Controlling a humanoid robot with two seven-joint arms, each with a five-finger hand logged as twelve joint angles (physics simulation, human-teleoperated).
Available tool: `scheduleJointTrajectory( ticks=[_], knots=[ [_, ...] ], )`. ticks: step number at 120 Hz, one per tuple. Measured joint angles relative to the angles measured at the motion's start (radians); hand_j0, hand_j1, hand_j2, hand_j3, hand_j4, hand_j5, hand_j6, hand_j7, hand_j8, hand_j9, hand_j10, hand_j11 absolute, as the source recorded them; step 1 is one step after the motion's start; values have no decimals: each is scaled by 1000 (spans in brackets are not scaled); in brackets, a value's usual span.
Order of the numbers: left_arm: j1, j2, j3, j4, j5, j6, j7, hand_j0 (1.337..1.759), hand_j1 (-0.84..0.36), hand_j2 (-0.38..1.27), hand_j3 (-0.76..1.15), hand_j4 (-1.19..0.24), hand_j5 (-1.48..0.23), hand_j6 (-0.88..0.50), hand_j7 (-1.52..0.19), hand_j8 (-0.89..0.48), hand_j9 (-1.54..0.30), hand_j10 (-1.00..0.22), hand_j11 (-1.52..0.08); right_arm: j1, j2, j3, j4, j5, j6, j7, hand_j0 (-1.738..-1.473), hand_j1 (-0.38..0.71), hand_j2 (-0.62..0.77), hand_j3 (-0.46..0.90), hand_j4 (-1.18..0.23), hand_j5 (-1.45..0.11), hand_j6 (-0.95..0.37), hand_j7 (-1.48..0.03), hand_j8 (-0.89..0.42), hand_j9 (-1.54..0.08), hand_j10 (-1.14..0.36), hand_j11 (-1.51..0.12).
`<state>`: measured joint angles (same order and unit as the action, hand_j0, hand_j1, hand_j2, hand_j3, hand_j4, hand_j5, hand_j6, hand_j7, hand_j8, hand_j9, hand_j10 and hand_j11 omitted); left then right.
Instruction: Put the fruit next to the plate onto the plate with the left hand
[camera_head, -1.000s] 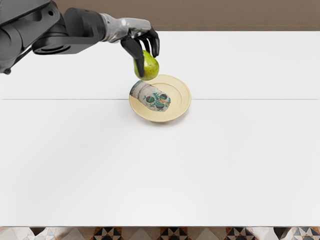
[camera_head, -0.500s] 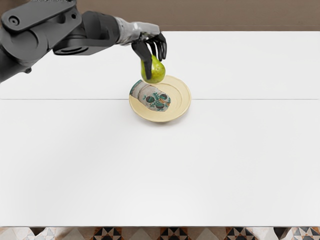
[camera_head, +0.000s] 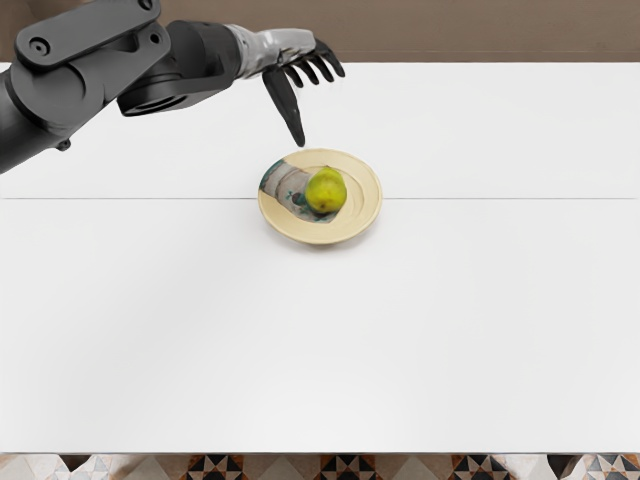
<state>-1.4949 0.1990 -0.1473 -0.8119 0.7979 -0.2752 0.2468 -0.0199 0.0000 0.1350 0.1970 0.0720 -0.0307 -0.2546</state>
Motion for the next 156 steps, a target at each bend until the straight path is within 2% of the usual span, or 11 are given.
scheduleJointTrajectory(
  ticks=[16, 22, 34, 49, 81, 91, 97, 106, 117, 149, 156],
  knots=[
    [13, 13, 1, -16, -32, 5, 1, 1657, 105, 153, 0, -220, -296, -201, -294, -190, -293, -204, -294, 0, 0, 0, 3, 0, 0, 0, -1658, -310, -7, 0, -33, -43, -33, -43, -33, -43, -33, -43],
    [24, 59, 1, -42, -71, 2, 4, 1657, 139, 123, 0, -189, -253, -174, -251, -166, -251, -176, -251, 0, 0, 0, 4, 0, 0, 0, -1658, -310, -7, 0, -33, -43, -33, -43, -33, -43, -33, -43],
    [41, 231, 1, -156, -223, -5, 64, 1658, 186, 82, 0, -144, -193, -135, -191, -130, -191, -137, -192, 0, 0, 0, 5, 0, 0, 0, -1658, -310, -7, 0, -33, -43, -33, -43, -33, -43, -33, -43],
    [86, 318, 1, -239, -468, -72, 123, 1658, 219, 52, 0, -114, -150, -109, -149, -106, -149, -110, -150, 1, 0, 0, 5, 0, 0, 0, -1658, -310, -7, 0, -33, -43, -33, -43, -33, -43, -33, -43],
    [220, 570, 0, -486, -843, -168, 151, 1658, 208, 32, 0, -119, -155, -118, -155, -117, -155, -118, -155, 2, 0, 0, 6, -1, 0, 0, -1658, -310, -7, 0, -33, -43, -33, -43, -33, -43, -33, -43],
    [274, 649, 0, -536, -942, -246, 156, 1658, 197, 31, 0, -128, -166, -127, -166, -126, -166, -127, -166, 2, 0, 0, 6, -1, 0, 0, -1658, -310, -7, 0, -33, -43, -33, -43, -33, -43, -33, -43],
    [306, 680, 0, -561, -1000, -281, 173, 1658, 189, 31, 0, -134, -175, -133, -174, -133, -174, -133, -174, 2, 0, 1, 6, -1, 0, 0, -1658, -310, -7, 0, -33, -43, -33, -43, -33, -43, -33, -43],
    [349, 740, -3, -586, -1061, -309, 208, 1658, 169, 33, 0, -150, -196, -149, -196, -149, -196, -150, -196, 2, 0, 1, 6, -1, 0, 0, -1658, -310, -7, 0, -33, -43, -33, -43, -33, -43, -33, -43],
    [354, 794, -6, -598, -1098, -325, 229, 1658, 123, 40, 0, -187, -245, -187, -245, -187, -245, -187, -245, 2, 0, 1, 6, -1, 0, 0, -1658, -310, -7, 0, -33, -43, -33, -43, -33, -43, -33, -43],
    [378, 864, -4, -573, -1115, -336, 243, 1658, 273, 13, 0, -61, -82, -61, -82, -61, -82, -62, -82, 3, 0, 2, 6, 0, 0, 0, -1658, -310, -7, 0, -33, -43, -33, -43, -33, -43, -33, -43],
    [402, 879, -2, -565, -1115, -336, 245, 1658, 292, 9, 0, -46, -62, -45, -62, -45, -62, -46, -62, 4, 0, 1, 6, 0, 0, 0, -1658, -310, -7, 0, -33, -43, -33, -43, -33, -43, -33, -43]
  ],
)
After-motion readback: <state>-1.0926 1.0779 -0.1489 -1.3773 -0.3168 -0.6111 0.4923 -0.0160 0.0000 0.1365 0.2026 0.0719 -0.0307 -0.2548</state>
